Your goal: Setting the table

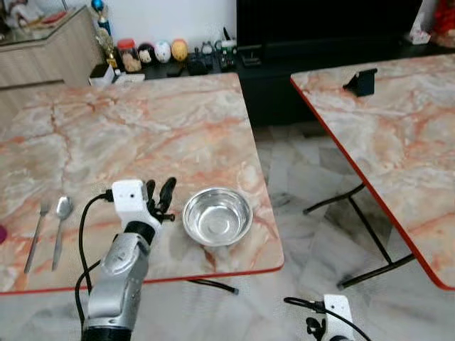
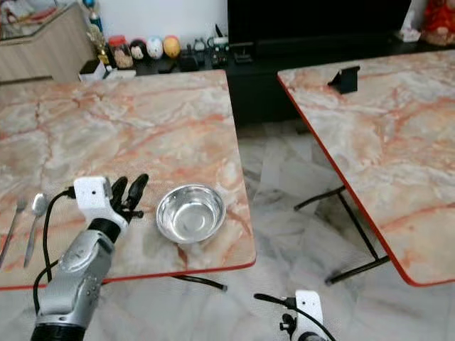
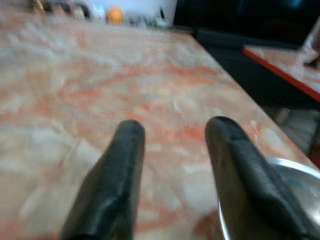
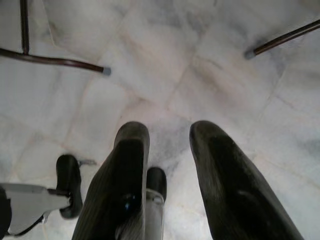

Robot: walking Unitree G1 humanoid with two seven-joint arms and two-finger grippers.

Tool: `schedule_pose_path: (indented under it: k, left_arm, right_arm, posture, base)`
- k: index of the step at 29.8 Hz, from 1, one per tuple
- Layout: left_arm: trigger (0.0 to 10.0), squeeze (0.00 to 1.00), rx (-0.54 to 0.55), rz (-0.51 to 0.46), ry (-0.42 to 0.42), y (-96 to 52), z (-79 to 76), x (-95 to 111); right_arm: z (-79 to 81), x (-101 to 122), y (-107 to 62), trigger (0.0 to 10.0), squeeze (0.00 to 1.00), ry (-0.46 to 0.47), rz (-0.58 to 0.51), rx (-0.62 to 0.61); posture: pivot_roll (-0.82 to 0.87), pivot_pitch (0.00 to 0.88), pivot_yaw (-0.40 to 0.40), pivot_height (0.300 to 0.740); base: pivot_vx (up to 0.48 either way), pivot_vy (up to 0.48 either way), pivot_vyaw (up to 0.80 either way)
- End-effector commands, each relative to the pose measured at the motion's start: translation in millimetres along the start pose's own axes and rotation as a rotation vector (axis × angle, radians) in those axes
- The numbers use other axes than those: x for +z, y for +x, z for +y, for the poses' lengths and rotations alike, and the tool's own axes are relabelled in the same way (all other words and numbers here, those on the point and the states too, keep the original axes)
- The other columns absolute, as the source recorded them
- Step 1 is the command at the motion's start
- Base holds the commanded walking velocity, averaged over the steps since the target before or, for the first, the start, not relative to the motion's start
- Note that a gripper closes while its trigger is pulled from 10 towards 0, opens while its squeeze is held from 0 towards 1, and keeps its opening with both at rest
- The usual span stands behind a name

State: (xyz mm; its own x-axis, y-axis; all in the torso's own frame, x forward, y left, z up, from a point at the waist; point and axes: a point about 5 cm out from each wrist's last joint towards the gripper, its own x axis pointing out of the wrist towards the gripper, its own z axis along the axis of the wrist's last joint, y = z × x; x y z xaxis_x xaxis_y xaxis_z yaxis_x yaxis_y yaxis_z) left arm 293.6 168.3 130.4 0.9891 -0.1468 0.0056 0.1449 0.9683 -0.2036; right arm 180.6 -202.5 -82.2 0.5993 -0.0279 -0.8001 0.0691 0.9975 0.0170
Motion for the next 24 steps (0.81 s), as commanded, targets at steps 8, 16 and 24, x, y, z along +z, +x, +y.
schedule_pose_path:
  k: [8, 16, 24]
  left_arm:
    - [10.0, 1.00, -0.153, 0.207, -0.061, -5.8, -9.6, -3]
    - [10.0, 1.00, -0.142, 0.268, -0.069, 0.5, -14.9, -5]
    - [10.0, 0.00, -0.123, 0.314, -0.063, 3.1, -14.4, -7]
  right_arm:
    - [2.7, -5, -0.5, 10.0, 0.00, 0.014, 0.013, 0.001]
    - [3.2, -5, -0.6, 10.0, 0.00, 0.020, 0.014, 0.000]
    - [3.8, -6, -0.7, 10.0, 0.00, 0.024, 0.015, 0.001]
  posture:
    - [-0.04, 0.000, 0.063, 0.740]
    - [-0.04, 0.000, 0.067, 0.740]
    - [-0.05, 0.000, 0.073, 0.740]
  base:
    - [0.000, 0.000, 0.00]
    - [0.000, 0.000, 0.00]
    - [0.000, 0.000, 0.00]
